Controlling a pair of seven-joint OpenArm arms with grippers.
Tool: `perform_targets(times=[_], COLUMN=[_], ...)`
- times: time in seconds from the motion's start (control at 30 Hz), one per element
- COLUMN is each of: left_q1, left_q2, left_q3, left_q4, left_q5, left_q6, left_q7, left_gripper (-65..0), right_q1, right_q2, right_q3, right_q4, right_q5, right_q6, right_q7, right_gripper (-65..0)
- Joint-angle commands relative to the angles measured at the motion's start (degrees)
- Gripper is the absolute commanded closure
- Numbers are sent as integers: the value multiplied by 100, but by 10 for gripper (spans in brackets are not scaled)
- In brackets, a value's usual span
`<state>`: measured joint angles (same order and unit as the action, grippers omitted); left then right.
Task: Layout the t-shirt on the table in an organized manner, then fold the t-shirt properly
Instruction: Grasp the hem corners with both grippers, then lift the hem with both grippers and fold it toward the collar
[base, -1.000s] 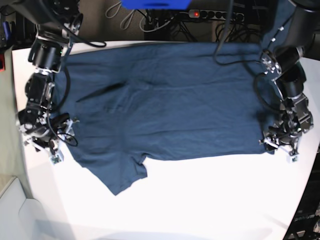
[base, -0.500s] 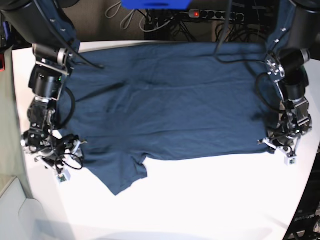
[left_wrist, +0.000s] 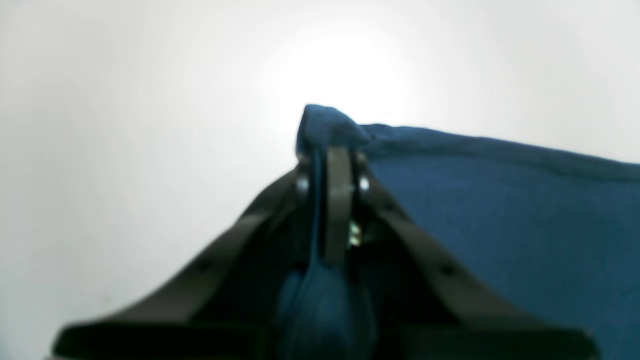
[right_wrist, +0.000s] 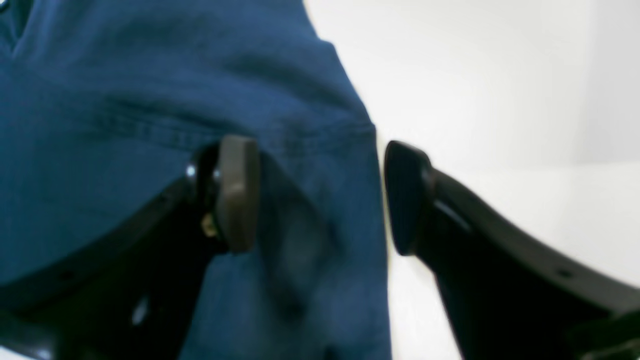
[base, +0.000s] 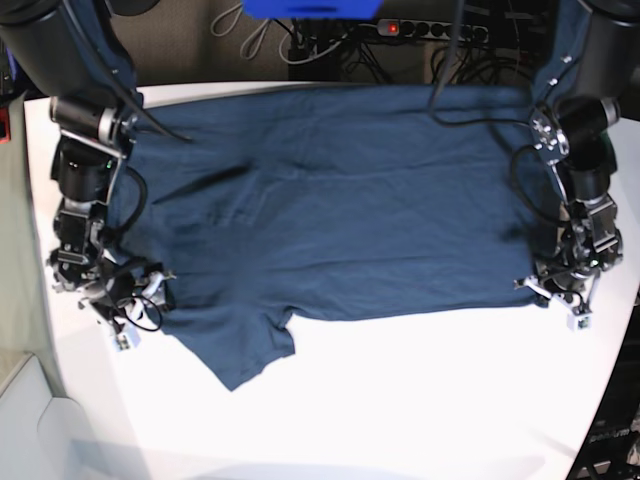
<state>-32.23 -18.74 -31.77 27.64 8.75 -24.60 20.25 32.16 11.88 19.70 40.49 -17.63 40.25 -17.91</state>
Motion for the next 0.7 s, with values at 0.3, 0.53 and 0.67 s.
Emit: perform_targets(times=[0.3,0.53,0.67], left_q1=[-43,-34,-26], left_q2=[-11,-20,-20], left_q3=[16,16,16], left_q4=[1,1,-8], left_q5=[78,78,78], left_q6=[-32,-32,-32], left_q7=[186,186,186], left_gripper=[-33,-33,-33], right_q1=[155,129,138], right_q2=[30,21,56], right_q3=[3,3,12], right_q4=[70,-89,175], right_q5=[88,88,88], right_q6=[-25,-25,-25], right_q7=[178,178,160], right_gripper=[-236,-180,-204])
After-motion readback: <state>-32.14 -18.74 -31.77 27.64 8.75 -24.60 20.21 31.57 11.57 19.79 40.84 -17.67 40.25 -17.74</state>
